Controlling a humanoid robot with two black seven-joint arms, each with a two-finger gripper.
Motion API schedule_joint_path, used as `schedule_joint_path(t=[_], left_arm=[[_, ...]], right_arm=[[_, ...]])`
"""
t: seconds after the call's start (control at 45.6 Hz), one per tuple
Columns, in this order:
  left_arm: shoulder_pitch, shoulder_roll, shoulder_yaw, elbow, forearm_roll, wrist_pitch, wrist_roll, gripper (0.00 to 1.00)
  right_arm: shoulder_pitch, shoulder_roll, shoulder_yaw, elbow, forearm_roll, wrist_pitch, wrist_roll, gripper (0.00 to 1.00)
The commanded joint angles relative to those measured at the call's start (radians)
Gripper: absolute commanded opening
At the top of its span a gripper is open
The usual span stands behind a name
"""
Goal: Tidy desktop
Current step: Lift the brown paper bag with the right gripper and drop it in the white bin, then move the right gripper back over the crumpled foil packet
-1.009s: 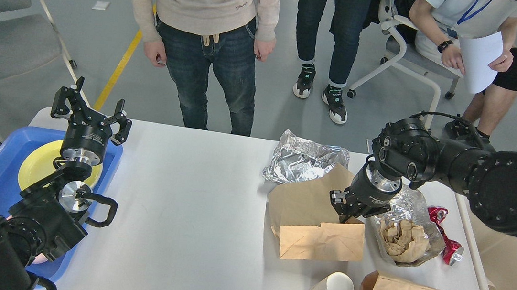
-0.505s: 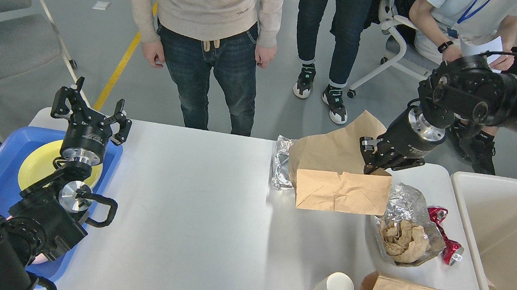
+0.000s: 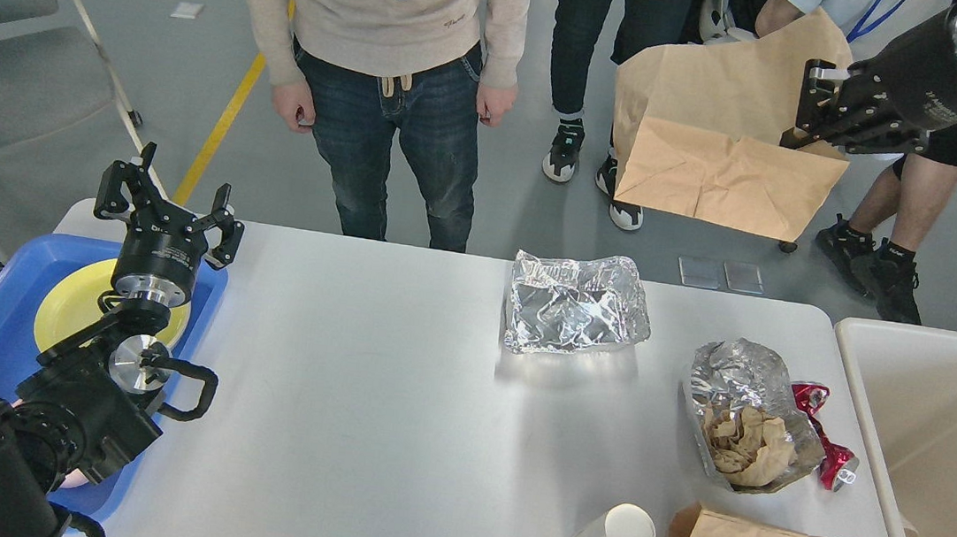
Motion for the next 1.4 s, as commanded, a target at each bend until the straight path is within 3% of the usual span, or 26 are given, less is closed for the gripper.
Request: schedule_joint_path(t=[0.0, 0.176, 0.417, 0.702, 0.724, 0.768, 0.79, 0.834, 0.899, 1.185, 1.382], left_arm=[[0.0, 0.0, 0.0, 0.0, 0.0, -0.001, 0.0, 0.97], [0.0, 0.0, 0.0, 0.0, 0.0, -0.001, 0.0, 0.97], [0.0, 0.0, 0.0, 0.0, 0.0, -0.001, 0.0, 0.97], [0.0, 0.0, 0.0, 0.0, 0.0, -0.001, 0.0, 0.97], [0.0, 0.0, 0.0, 0.0, 0.0, -0.001, 0.0, 0.97], [0.0, 0.0, 0.0, 0.0, 0.0, -0.001, 0.0, 0.97], [0.0, 0.0, 0.0, 0.0, 0.0, -0.001, 0.0, 0.97], [0.0, 0.0, 0.0, 0.0, -0.001, -0.001, 0.0, 0.97], [0.0, 0.0, 0.0, 0.0, 0.0, -0.001, 0.0, 0.97], [0.0, 0.0, 0.0, 0.0, 0.0, -0.001, 0.0, 0.97], [0.0, 0.0, 0.0, 0.0, -0.001, -0.001, 0.0, 0.97]], right_arm=[[-0.092, -0.016, -0.007, -0.103, -0.007, 0.0, -0.002, 0.0], [-0.351, -0.095, 0.011, -0.284, 0.004, -0.202, -0.002, 0.0], [-0.687, -0.189, 0.045, -0.312, 0.012, -0.541, -0.002, 0.0], [-0.998, -0.178, 0.073, -0.361, 0.013, -0.676, -0.002, 0.01], [-1.018, -0.174, 0.074, -0.384, 0.013, -0.678, -0.002, 0.15], [-1.055, -0.162, 0.074, -0.431, 0.013, -0.686, 0.0, 0.53], [-1.081, -0.14, 0.076, -0.482, 0.015, -0.695, 0.0, 0.83], [-1.104, -0.116, 0.076, -0.519, 0.015, -0.698, 0.0, 0.93], [-1.132, -0.099, 0.076, -0.548, 0.015, -0.698, 0.0, 1.0], [-1.123, -0.094, 0.073, -0.536, 0.012, -0.687, 0.001, 1.0], [-0.974, -0.037, 0.045, -0.519, -0.01, -0.643, 0.003, 1.0]])
